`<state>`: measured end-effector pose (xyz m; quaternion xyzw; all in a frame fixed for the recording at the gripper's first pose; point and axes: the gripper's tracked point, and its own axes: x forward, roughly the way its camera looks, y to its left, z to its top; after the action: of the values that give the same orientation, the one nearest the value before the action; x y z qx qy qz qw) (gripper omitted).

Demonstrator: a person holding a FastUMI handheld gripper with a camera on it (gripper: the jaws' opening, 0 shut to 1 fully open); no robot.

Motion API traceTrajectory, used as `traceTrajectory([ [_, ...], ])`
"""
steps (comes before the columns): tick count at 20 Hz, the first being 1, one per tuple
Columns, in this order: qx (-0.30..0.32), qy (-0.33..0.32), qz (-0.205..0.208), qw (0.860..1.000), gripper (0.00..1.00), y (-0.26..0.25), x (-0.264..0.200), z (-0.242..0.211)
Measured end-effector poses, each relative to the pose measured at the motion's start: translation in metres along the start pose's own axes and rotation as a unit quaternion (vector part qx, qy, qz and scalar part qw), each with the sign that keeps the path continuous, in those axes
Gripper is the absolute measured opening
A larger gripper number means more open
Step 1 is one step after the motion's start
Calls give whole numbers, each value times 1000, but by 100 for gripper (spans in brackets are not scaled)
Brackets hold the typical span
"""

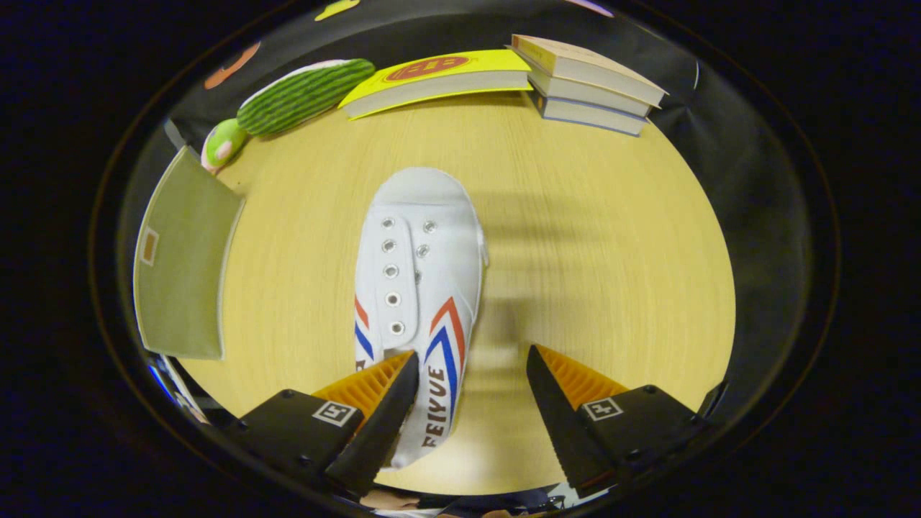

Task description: Open the storage box then place both shoes into the box .Put the left shoe in first, then the right shoe, with the right side of both shoes facing outward in a uniform manner.

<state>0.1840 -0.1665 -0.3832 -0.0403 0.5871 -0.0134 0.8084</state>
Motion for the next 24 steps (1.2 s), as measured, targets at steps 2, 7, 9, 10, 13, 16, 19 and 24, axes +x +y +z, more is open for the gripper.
traceTrajectory([
  [2,6,-2,-5,1000,98,2,0,1],
  [7,35,-2,32,999,37,20,-3,2],
  [9,34,-29,19,999,29,9,-12,11],
  [10,55,-44,8,997,12,5,-21,14],
  [13,40,-54,-7,998,6,13,-40,13],
  [16,66,-72,18,995,5,32,-69,16],
  [19,88,-105,67,988,6,67,-106,29],
  [24,110,-161,85,977,6,107,-163,51],
])
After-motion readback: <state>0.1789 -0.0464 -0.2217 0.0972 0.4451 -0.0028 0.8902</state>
